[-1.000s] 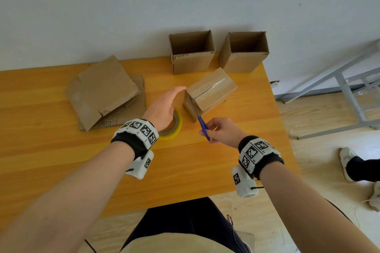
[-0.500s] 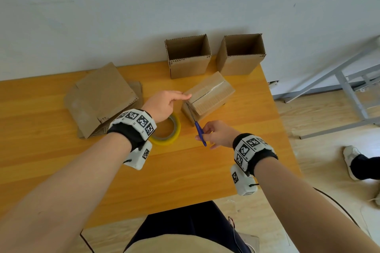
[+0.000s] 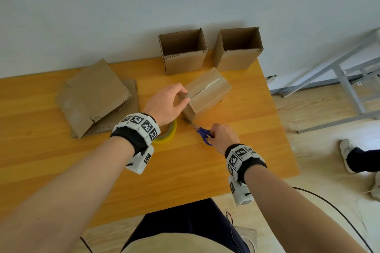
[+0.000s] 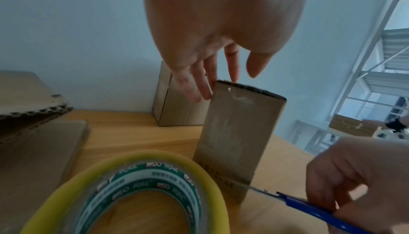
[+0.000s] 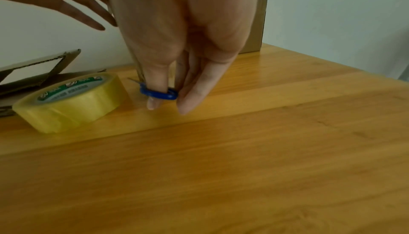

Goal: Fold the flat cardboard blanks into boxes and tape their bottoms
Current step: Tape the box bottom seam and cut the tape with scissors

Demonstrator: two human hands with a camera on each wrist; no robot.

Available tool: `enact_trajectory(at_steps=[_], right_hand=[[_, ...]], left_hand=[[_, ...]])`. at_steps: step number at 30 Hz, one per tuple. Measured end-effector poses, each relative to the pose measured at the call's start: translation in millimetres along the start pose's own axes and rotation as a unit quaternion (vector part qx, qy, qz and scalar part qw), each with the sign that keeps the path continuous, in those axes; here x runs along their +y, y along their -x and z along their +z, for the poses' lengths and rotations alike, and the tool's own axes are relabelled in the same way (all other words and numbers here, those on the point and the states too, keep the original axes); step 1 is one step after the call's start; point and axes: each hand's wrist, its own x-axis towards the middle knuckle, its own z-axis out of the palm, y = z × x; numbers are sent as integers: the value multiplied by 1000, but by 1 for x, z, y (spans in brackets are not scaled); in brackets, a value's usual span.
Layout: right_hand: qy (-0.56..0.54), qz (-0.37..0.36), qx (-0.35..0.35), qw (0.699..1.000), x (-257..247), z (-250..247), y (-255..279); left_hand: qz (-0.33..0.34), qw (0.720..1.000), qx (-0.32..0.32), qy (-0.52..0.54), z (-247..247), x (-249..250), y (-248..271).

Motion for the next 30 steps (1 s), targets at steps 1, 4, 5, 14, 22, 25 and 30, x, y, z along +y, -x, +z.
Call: enact_trajectory(at_steps=[1, 4, 5, 14, 22, 25, 30], right_hand=[[2, 4, 6, 1000, 1, 2, -1], [10, 2, 22, 1000, 1, 7, -2], [9, 1, 30, 1000, 1, 9, -3], [14, -12, 76, 997, -2, 19, -8], [9, -18, 77, 997, -2, 24, -9], [18, -17, 63, 998, -2, 23, -7], [11, -111, 171, 979, -4, 18, 1]], left_hand=[[-9, 1000, 2, -7, 4, 3, 0], [-37, 999, 8, -7, 14, 14, 1], [-42, 999, 10, -8, 17, 16, 1], [-40, 999, 0, 16, 10, 2, -1], [-42, 997, -62, 23, -7, -10, -2], [-45, 995, -69, 56, -3, -8, 2], [-33, 998, -34, 38, 5, -7, 12]])
